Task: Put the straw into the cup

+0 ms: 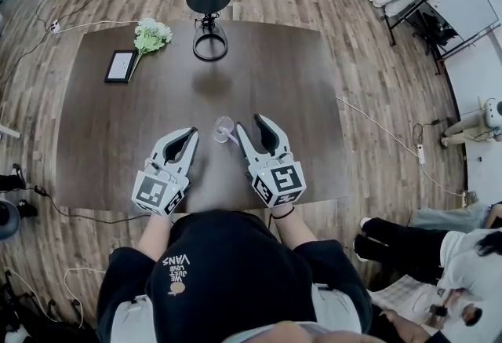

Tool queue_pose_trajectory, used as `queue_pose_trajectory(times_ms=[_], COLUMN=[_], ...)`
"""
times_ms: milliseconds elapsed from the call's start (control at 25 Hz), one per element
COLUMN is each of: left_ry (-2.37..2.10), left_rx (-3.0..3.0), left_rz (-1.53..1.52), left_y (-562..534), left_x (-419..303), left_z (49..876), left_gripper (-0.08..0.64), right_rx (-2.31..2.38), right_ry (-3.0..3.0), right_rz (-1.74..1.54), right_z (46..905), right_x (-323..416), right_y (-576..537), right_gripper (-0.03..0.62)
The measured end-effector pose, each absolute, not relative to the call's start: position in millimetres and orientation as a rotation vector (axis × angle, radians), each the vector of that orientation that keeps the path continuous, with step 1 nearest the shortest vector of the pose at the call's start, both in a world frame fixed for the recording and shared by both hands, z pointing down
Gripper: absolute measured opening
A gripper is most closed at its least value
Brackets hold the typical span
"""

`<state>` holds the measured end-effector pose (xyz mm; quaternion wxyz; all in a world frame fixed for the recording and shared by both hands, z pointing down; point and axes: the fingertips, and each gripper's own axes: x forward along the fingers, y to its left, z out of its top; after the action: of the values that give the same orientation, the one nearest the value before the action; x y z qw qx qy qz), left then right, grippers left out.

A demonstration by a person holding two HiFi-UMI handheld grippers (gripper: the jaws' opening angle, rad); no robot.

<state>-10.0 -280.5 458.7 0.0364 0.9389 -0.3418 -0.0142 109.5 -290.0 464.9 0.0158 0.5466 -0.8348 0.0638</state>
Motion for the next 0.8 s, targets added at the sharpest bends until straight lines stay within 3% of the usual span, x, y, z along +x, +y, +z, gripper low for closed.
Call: queue_pose_trajectory(times_ms=[280,320,360,440,800], left_ry=[-1.037,-1.036,-1.035,-1.036,-1.039], left_rx=[2.894,2.894,2.894,2.894,2.899], left_rz=[-0.049,-0.05,-0.05,-0.051,-0.063], left_y=[-273.0,-272.3,-272.0,-271.5,-264.2], left_x=[-5.9,-5.5,-5.6,-6.4,-4.1], left_z=[457.6,456.8,455.9,454.3,452.1], left_gripper=[0.011,0.009,0.01,0.011,0.01], right_rx=[1.65,1.642,1.639,1.633,1.625], right_ry=[-2.621,-2.619,-2.616,-2.614,-2.621], right_rz=[0.155,0.147,0.14,0.133,0.131], right_z=[458.9,458.6,457.9,456.5,453.9], right_x=[104.7,104.0,103.5,102.3,105.1], right_y=[-276.4,-274.8,-273.5,-271.3,-259.8], right_gripper=[0.169,0.139,0.066,0.028,0.017])
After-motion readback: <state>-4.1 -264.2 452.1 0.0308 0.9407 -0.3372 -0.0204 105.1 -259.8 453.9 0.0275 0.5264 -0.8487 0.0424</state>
